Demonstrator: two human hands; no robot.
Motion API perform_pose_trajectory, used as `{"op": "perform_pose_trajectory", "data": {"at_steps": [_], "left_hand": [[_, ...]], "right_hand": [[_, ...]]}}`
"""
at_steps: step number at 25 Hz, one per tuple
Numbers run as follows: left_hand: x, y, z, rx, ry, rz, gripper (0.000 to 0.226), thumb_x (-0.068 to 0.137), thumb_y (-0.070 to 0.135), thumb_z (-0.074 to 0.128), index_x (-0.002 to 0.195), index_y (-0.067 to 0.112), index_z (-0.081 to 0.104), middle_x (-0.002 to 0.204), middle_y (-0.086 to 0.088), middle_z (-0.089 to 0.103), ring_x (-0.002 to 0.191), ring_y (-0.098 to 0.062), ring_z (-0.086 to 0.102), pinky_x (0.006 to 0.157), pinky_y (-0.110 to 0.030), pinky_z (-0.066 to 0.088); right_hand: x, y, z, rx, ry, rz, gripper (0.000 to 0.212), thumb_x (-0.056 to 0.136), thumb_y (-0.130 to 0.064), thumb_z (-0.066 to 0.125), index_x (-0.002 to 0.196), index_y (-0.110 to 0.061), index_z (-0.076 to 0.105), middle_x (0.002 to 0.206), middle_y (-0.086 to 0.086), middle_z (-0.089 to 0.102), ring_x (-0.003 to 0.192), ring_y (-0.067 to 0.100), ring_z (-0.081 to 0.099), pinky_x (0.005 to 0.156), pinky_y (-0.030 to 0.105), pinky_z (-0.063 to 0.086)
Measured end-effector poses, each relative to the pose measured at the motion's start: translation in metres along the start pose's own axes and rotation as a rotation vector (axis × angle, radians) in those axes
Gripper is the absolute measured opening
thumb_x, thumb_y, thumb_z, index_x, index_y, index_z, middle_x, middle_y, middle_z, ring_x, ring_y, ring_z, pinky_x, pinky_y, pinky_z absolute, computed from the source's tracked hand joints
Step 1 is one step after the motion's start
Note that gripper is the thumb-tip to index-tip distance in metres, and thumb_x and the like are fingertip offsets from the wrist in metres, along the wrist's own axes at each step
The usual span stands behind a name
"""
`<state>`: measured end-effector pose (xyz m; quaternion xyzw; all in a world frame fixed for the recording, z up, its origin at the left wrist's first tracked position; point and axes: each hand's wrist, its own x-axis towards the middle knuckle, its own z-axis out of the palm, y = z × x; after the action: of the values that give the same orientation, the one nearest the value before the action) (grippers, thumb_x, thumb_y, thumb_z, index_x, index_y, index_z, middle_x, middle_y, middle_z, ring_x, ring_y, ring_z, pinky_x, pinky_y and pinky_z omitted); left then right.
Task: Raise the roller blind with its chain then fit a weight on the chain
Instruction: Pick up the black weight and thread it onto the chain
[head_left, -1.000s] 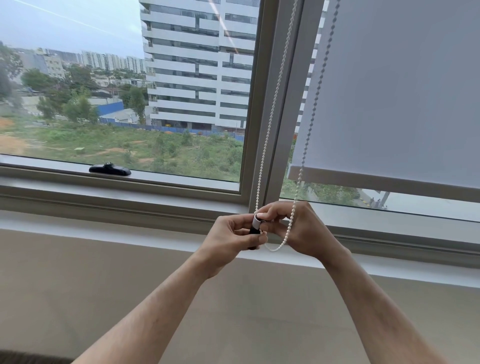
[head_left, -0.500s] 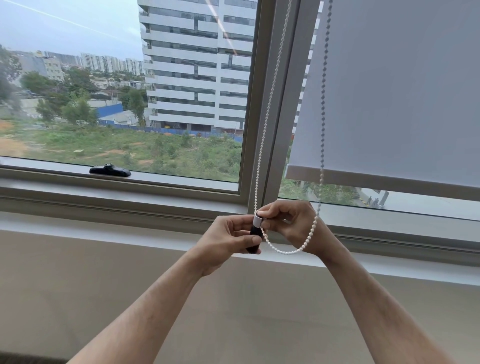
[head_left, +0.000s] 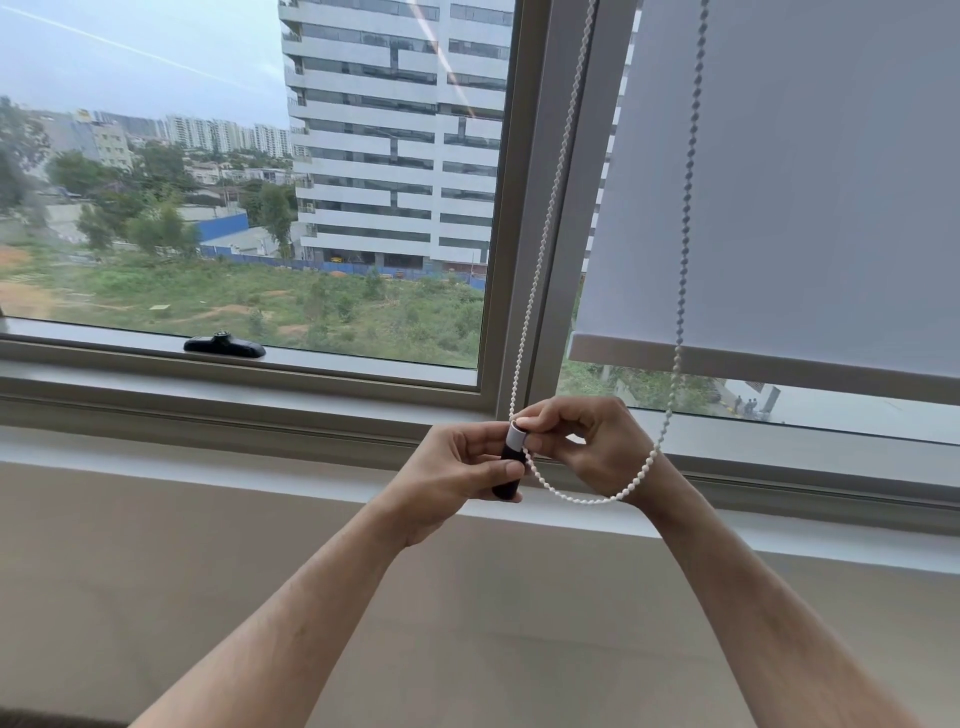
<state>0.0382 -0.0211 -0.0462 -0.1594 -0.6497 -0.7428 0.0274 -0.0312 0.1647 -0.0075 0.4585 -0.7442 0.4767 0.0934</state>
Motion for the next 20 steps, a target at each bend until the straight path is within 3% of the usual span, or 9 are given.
{"op": "perform_pose_trajectory", "data": {"at_steps": [2, 4, 7, 10, 14, 16, 20], "left_hand": [[-0.001, 0.000, 0.001, 0.000, 0.007, 0.001, 0.032, 0.085, -0.003, 0.069, 0.116, 0.003, 0.068, 0.084, -0.008, 0.069, 0.068, -0.016, 0.064, 0.082, -0.046, 0.058], [-0.002, 0.000, 0.003, 0.000, 0.016, 0.005, 0.033, 0.086, -0.005, 0.068, 0.118, 0.003, 0.068, 0.081, -0.003, 0.072, 0.068, -0.014, 0.066, 0.080, -0.045, 0.059], [-0.004, 0.002, 0.006, 0.009, 0.048, 0.012, 0.038, 0.084, -0.007, 0.069, 0.116, 0.013, 0.070, 0.082, -0.005, 0.074, 0.065, -0.017, 0.065, 0.075, -0.039, 0.060], [-0.006, 0.000, 0.009, -0.008, 0.096, -0.003, 0.042, 0.083, -0.010, 0.069, 0.112, 0.021, 0.072, 0.082, -0.008, 0.075, 0.065, -0.020, 0.065, 0.069, -0.033, 0.059], [-0.007, -0.005, 0.011, -0.011, 0.141, -0.033, 0.046, 0.082, -0.011, 0.070, 0.121, 0.013, 0.066, 0.084, -0.011, 0.075, 0.069, -0.023, 0.063, 0.074, -0.043, 0.061], [-0.008, -0.008, 0.011, -0.010, 0.144, -0.034, 0.046, 0.082, -0.011, 0.070, 0.119, 0.016, 0.066, 0.085, -0.011, 0.075, 0.069, -0.022, 0.063, 0.077, -0.047, 0.059], [-0.008, -0.011, 0.011, 0.013, 0.159, -0.042, 0.047, 0.081, -0.011, 0.071, 0.122, 0.013, 0.065, 0.092, -0.016, 0.075, 0.073, -0.025, 0.062, 0.080, -0.049, 0.058]], "right_hand": [[0.000, 0.000, -0.001, -0.015, -0.009, 0.004, 0.014, 0.079, 0.002, 0.078, 0.084, -0.011, 0.076, 0.094, -0.005, 0.077, 0.086, 0.005, 0.074, 0.081, 0.020, 0.056], [0.000, -0.003, -0.001, -0.022, -0.011, 0.014, 0.019, 0.079, 0.002, 0.079, 0.083, -0.017, 0.076, 0.094, -0.001, 0.077, 0.085, 0.007, 0.074, 0.081, 0.025, 0.058], [-0.003, -0.004, 0.001, -0.057, -0.001, 0.012, 0.024, 0.077, -0.002, 0.081, 0.080, -0.025, 0.074, 0.091, -0.003, 0.077, 0.082, 0.011, 0.074, 0.080, 0.032, 0.059], [-0.005, 0.000, 0.005, -0.079, 0.032, 0.012, 0.015, 0.075, -0.003, 0.081, 0.079, -0.015, 0.074, 0.089, -0.003, 0.078, 0.079, 0.018, 0.074, 0.077, 0.038, 0.060], [-0.007, 0.002, 0.008, -0.107, 0.053, 0.037, 0.014, 0.074, -0.007, 0.080, 0.078, -0.019, 0.073, 0.077, 0.009, 0.076, 0.061, 0.032, 0.066, 0.058, 0.045, 0.055], [-0.009, 0.002, 0.009, -0.119, 0.053, 0.051, 0.014, 0.074, -0.012, 0.077, 0.078, -0.022, 0.069, 0.070, 0.008, 0.074, 0.050, 0.032, 0.056, 0.048, 0.041, 0.050], [-0.013, 0.003, 0.015, -0.157, 0.093, 0.093, 0.017, 0.069, -0.026, 0.073, 0.080, -0.023, 0.060, 0.069, -0.011, 0.072, 0.040, 0.008, 0.037, 0.043, 0.021, 0.037]]}}
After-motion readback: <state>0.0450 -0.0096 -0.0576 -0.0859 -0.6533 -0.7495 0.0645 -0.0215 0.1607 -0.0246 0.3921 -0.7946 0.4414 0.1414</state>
